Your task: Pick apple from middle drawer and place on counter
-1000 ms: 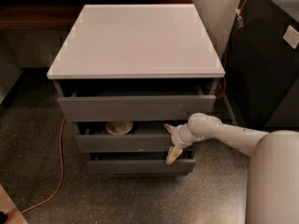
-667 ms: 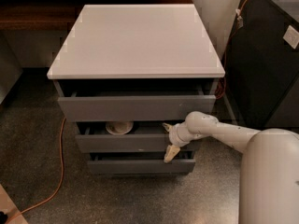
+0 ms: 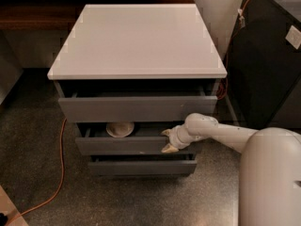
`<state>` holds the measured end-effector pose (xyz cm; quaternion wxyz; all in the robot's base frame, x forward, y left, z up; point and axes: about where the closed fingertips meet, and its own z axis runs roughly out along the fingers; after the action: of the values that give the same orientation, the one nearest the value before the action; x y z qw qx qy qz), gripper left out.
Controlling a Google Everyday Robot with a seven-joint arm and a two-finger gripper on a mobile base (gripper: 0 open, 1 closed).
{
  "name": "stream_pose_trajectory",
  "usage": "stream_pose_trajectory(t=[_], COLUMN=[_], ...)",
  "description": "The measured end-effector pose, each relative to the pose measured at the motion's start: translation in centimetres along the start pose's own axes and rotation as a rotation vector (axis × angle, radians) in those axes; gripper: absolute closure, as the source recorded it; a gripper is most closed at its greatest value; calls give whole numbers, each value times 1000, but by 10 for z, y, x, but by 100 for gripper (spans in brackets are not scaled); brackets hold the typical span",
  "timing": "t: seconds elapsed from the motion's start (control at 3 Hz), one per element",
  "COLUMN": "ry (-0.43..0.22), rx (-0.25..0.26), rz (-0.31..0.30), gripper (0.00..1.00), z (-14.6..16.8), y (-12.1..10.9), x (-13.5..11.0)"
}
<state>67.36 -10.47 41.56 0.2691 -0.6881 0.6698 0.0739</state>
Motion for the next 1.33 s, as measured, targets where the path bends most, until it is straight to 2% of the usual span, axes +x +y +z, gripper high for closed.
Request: stream_pose_trajectory(t=[0.33, 0.67, 1.0, 1.33], ry=[1, 1, 1, 1], rx=[9, 9, 19, 19], rz=[22, 22, 47, 47], gripper=[79, 100, 100, 100], z=[-8, -8, -14, -14], y=[23, 23, 41, 40], x=[2, 2, 1, 1])
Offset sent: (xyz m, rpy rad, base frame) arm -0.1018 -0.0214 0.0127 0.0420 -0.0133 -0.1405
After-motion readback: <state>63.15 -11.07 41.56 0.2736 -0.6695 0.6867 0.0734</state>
